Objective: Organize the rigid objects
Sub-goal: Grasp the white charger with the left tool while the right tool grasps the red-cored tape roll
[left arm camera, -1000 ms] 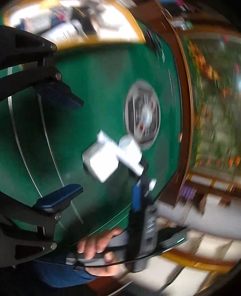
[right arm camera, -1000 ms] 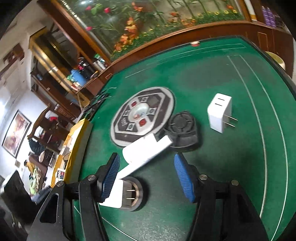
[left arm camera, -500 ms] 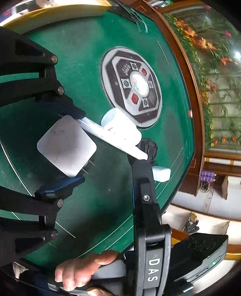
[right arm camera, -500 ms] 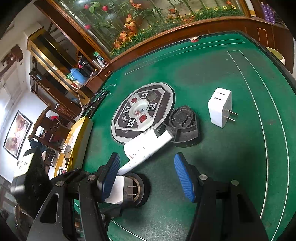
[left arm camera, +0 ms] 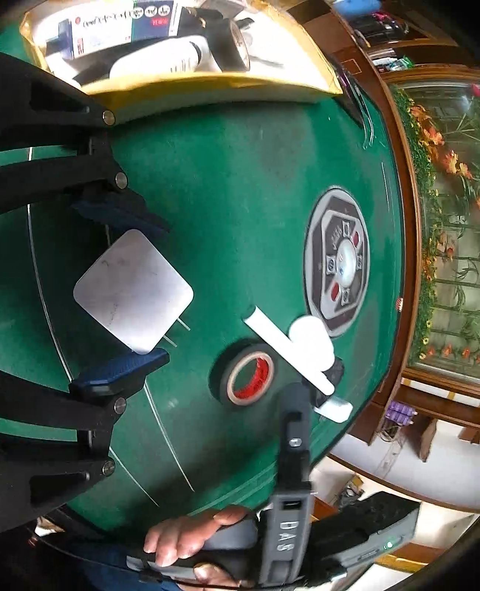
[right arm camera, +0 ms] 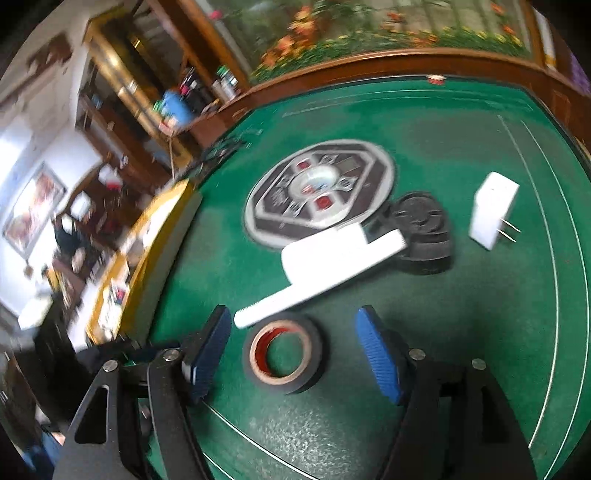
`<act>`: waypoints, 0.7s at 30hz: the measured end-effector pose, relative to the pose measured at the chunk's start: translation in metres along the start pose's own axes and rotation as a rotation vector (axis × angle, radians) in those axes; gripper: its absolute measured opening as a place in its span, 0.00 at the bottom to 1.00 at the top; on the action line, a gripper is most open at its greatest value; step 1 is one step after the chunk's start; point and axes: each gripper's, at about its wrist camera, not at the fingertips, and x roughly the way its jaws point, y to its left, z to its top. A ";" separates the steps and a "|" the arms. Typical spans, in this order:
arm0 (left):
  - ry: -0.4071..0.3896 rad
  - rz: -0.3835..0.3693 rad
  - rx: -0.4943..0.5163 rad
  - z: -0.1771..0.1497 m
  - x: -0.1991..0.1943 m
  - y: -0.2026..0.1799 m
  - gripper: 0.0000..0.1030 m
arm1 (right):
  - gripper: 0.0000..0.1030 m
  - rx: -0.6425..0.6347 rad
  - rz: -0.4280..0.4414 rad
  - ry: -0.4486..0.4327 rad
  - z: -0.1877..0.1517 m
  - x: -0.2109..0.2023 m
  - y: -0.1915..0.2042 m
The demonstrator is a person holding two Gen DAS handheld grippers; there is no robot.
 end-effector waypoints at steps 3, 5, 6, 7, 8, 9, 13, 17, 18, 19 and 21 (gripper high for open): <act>0.005 0.007 0.034 -0.003 0.001 -0.004 0.73 | 0.68 -0.106 -0.044 0.030 -0.007 0.007 0.016; 0.019 0.002 0.085 -0.005 0.002 -0.011 0.78 | 0.68 -0.184 -0.086 0.036 -0.011 0.007 0.025; 0.021 0.008 0.098 -0.006 0.003 -0.012 0.79 | 0.68 -0.213 -0.100 0.037 -0.012 0.007 0.028; 0.023 0.011 0.117 -0.007 0.003 -0.014 0.80 | 0.69 -0.249 -0.118 0.042 -0.015 0.008 0.032; 0.022 0.007 0.118 -0.008 0.003 -0.014 0.80 | 0.70 -0.279 -0.133 0.054 -0.017 0.011 0.035; 0.019 -0.005 0.112 -0.008 0.002 -0.012 0.80 | 0.70 -0.307 -0.146 0.067 -0.020 0.015 0.038; 0.010 0.027 0.127 -0.007 0.001 -0.009 0.63 | 0.70 -0.383 -0.209 0.086 -0.030 0.026 0.048; 0.003 0.015 0.114 -0.007 0.000 -0.007 0.63 | 0.59 -0.370 -0.209 0.089 -0.032 0.031 0.044; 0.000 0.017 0.111 -0.008 -0.001 -0.007 0.63 | 0.59 -0.364 -0.207 0.087 -0.032 0.031 0.043; -0.003 0.014 0.106 -0.008 -0.001 -0.007 0.63 | 0.59 -0.353 -0.206 0.086 -0.031 0.031 0.041; 0.001 0.005 0.106 -0.007 0.000 -0.007 0.63 | 0.59 -0.341 -0.213 0.081 -0.029 0.031 0.040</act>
